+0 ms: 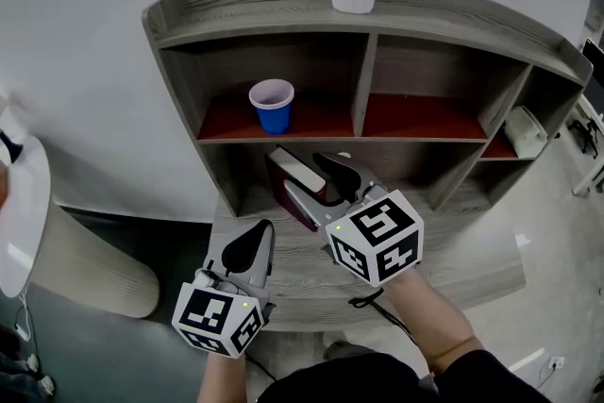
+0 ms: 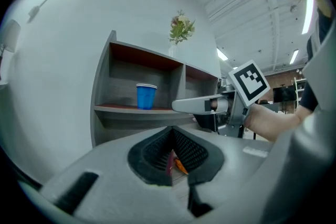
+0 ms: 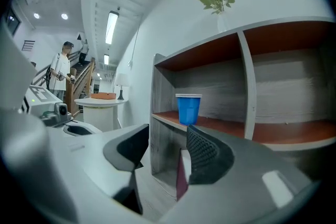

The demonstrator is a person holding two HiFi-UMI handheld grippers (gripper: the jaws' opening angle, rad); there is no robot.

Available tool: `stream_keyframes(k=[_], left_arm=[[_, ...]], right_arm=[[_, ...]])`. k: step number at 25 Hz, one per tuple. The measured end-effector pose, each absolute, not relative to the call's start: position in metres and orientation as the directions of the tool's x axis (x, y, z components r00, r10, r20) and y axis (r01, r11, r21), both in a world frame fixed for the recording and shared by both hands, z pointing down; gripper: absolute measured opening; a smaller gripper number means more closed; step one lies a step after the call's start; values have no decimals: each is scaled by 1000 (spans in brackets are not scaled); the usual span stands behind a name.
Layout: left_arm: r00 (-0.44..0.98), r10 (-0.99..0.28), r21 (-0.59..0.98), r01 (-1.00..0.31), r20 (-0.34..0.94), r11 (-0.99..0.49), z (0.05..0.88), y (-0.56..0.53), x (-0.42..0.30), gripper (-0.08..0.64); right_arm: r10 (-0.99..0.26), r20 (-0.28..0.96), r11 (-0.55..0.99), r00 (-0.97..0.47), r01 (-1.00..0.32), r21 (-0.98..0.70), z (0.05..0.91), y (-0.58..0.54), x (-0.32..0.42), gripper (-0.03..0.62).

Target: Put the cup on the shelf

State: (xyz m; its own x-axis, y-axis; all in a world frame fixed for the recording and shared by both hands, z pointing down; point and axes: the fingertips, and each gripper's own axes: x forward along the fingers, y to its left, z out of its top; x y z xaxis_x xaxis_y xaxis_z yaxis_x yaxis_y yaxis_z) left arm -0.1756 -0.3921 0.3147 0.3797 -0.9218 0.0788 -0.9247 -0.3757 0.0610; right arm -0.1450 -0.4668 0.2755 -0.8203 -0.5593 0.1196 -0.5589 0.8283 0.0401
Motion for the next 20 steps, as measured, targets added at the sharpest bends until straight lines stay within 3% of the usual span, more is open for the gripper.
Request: stream_keyframes(k=[5, 20], left_arm=[[386, -918, 76, -922, 88, -381, 325, -388, -172, -6], [428, -896, 125, -901, 116, -414, 350, -381, -164, -6]], right_arm=[[-556, 142, 826, -819, -564, -15, 300, -452, -135, 179], [-572, 199, 798, -796, -596, -90, 343, -425, -111, 132]])
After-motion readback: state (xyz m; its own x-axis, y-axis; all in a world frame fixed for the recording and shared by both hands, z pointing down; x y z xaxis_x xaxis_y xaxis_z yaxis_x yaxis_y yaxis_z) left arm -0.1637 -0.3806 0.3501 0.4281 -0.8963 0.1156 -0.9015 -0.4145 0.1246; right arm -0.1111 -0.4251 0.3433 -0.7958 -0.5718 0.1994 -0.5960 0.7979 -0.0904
